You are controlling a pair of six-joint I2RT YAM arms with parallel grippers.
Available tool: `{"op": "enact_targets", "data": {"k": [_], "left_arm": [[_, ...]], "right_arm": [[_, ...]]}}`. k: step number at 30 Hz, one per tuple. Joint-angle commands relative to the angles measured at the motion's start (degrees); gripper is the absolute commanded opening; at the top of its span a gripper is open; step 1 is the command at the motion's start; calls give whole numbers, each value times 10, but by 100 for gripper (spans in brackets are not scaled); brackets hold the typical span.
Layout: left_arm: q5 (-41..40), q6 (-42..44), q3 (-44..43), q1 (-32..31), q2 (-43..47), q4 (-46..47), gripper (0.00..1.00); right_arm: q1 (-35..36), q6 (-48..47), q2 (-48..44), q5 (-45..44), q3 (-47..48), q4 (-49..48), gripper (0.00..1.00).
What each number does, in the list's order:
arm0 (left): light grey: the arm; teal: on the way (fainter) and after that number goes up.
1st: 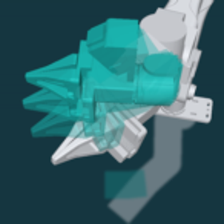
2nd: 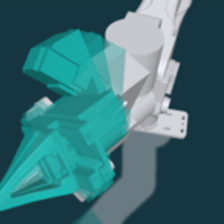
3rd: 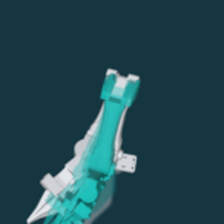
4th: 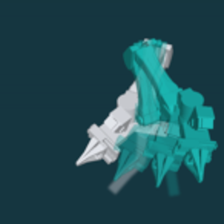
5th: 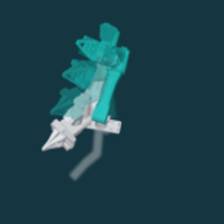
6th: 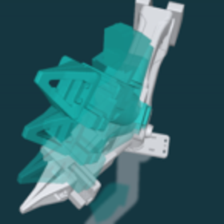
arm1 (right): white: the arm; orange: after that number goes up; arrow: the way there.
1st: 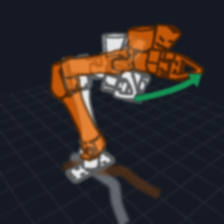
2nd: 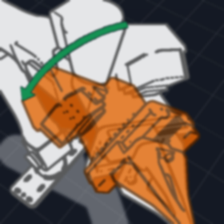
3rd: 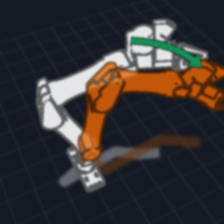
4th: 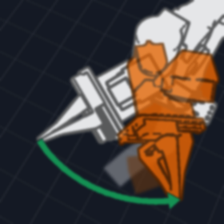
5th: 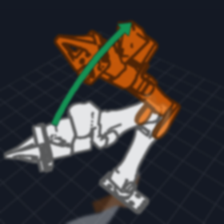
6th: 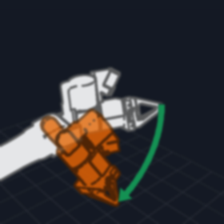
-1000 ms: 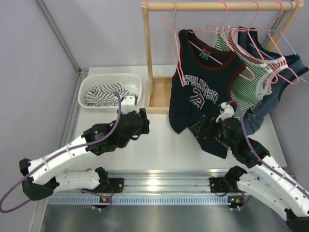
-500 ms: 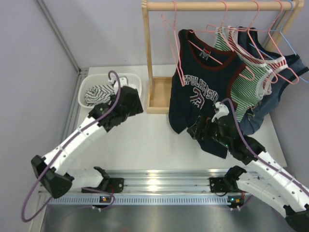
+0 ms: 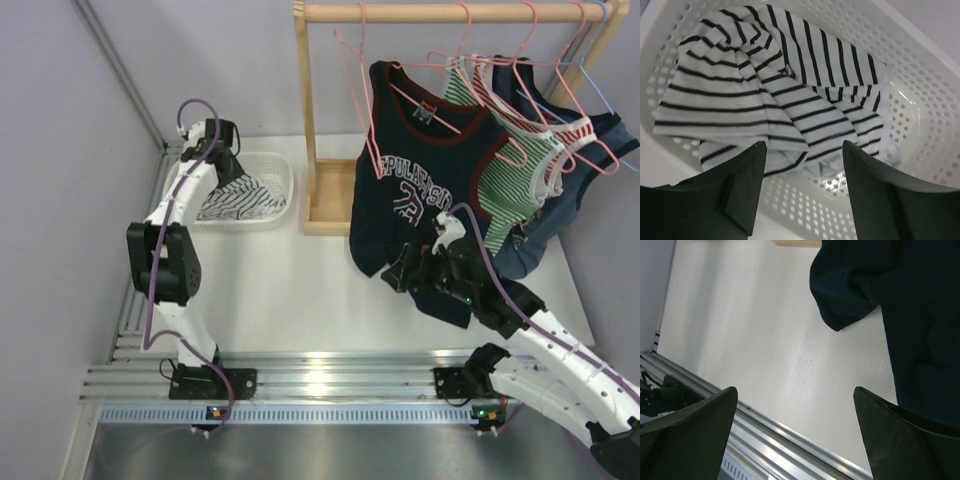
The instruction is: Place the tank top on the hanger
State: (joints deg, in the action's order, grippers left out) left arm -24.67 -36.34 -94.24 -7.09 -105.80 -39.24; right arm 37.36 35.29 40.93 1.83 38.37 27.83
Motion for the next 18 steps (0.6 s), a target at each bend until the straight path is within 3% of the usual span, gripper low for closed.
{"op": "enact_targets", "data": {"k": [1, 5, 8, 15, 18], "left_arm": [[34, 48, -72, 6, -70, 50, 68], [45, 73, -160, 10, -177, 37, 69], [51, 73, -181, 12, -220, 42, 70], [60, 84, -151, 13, -251, 121, 72], [64, 82, -135, 13, -257, 135, 67]], "right_arm": [[6, -16, -5, 13, 23, -18, 100], [5, -30, 8, 18, 40, -6, 100], [6, -39, 15, 21, 43, -4, 100], [6, -44, 18, 34, 36, -9, 100], [6, -44, 15, 34, 30, -7, 100]]}}
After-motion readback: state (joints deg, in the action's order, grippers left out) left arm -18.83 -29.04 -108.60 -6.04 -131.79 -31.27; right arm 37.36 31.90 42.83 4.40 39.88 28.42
